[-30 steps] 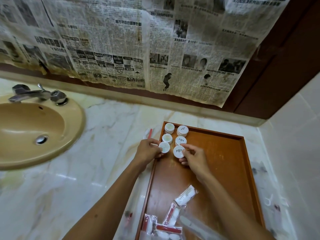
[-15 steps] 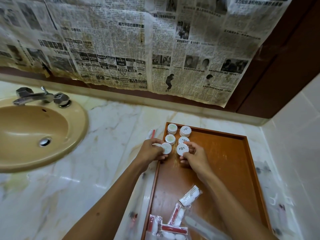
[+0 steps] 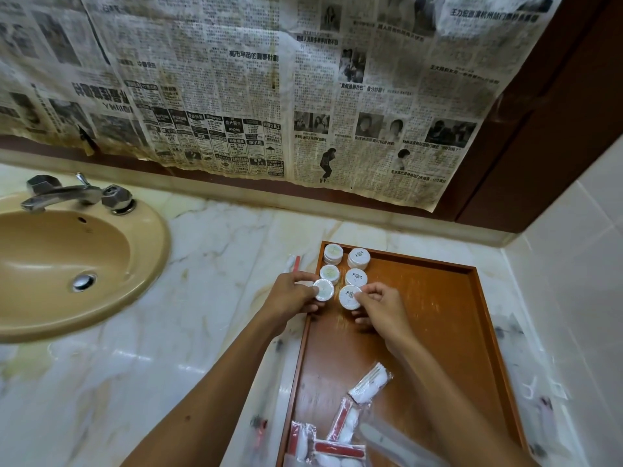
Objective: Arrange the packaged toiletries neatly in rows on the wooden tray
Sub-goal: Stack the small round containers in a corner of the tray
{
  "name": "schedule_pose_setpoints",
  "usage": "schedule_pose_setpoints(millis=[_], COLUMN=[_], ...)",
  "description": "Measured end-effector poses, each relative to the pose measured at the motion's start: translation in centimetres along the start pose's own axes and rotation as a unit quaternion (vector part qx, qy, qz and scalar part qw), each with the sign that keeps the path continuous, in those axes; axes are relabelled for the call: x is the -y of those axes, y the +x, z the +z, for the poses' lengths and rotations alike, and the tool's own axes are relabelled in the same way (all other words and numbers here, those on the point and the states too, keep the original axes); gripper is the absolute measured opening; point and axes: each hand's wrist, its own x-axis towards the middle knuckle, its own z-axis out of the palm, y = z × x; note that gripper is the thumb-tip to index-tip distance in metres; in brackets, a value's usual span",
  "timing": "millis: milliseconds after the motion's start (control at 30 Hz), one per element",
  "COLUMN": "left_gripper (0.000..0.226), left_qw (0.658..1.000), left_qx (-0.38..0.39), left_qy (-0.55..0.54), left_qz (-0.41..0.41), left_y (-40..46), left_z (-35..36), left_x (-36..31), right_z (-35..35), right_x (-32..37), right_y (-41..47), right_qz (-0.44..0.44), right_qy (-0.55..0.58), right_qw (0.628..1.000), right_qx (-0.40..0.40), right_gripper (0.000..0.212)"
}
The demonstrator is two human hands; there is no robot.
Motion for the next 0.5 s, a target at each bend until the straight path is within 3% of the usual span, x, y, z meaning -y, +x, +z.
schedule_pose_setpoints(millis=[500], left_gripper=[0.022], left_qw=[1.0], left_qx=[-0.012], left_qy=[0.005], left_qz=[-0.008], left_y=[0.13], left_z=[0.01], left_x=[0.14], right_z=[-0.39], right_x=[0.26], right_y=[-0.06], right_qz=[-0.006], right_qy=[-0.018], right_qw=[1.0], right_qx=[0.008], right_gripper=[0.027])
